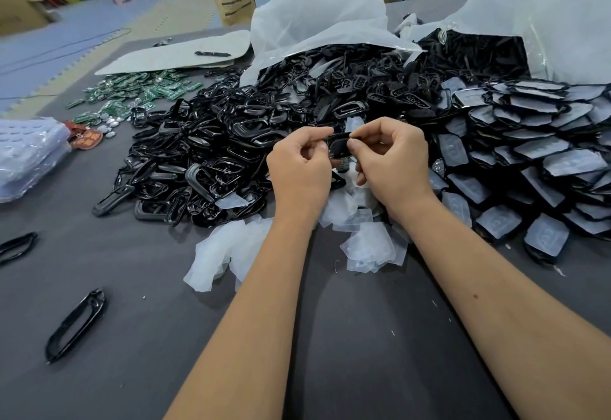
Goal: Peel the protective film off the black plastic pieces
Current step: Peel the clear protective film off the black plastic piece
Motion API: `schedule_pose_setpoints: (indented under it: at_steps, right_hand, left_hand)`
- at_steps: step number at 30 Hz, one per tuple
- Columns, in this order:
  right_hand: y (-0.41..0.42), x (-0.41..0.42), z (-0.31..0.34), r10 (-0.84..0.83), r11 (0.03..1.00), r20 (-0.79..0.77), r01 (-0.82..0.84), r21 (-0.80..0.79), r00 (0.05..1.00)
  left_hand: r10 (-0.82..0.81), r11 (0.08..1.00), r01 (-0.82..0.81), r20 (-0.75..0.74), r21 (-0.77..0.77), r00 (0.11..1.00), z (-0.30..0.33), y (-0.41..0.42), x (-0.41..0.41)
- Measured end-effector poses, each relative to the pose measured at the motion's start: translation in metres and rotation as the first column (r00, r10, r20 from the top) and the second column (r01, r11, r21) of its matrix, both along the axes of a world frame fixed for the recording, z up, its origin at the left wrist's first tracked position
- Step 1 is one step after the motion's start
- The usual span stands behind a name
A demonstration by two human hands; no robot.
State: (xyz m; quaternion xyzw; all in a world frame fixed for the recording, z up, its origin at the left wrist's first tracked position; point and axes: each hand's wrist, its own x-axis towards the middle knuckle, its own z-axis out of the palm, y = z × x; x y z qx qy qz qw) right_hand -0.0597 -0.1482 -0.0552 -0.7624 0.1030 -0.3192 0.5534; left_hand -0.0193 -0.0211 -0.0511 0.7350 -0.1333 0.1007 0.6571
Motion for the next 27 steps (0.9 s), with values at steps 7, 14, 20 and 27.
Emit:
schedule_pose_setpoints:
  at_steps: [7, 14, 20, 27]
  right_hand:
    - [0.003, -0.002, 0.004, -0.022, 0.998, -0.029, 0.020, -0.062, 0.999]
    - [0.002, -0.004, 0.005, -0.056, 0.995, -0.055, 0.052, -0.080, 0.997]
    - [-0.002, -0.004, 0.010, 0.006, 0.998, -0.039, -0.008, -0.069, 0.999]
    - [0.000, -0.005, 0.019, -0.098, 0.930, -0.081, 0.063, -0.363, 0.992]
  left_hand:
    - [-0.021, 1.000, 0.021, 0.020, 0.018, 1.000, -0.002, 0.004, 0.003]
    - [-0.107, 0.979, 0.096, -0.055, -0.178, 0.993, -0.002, 0.007, 0.007]
    - [-0.160, 0.975, 0.151, -0.047, -0.162, 0.986, -0.001, 0.008, 0.005]
    - [-0.083, 0.996, 0.080, -0.087, -0.032, 0.993, -0.001, 0.008, 0.006]
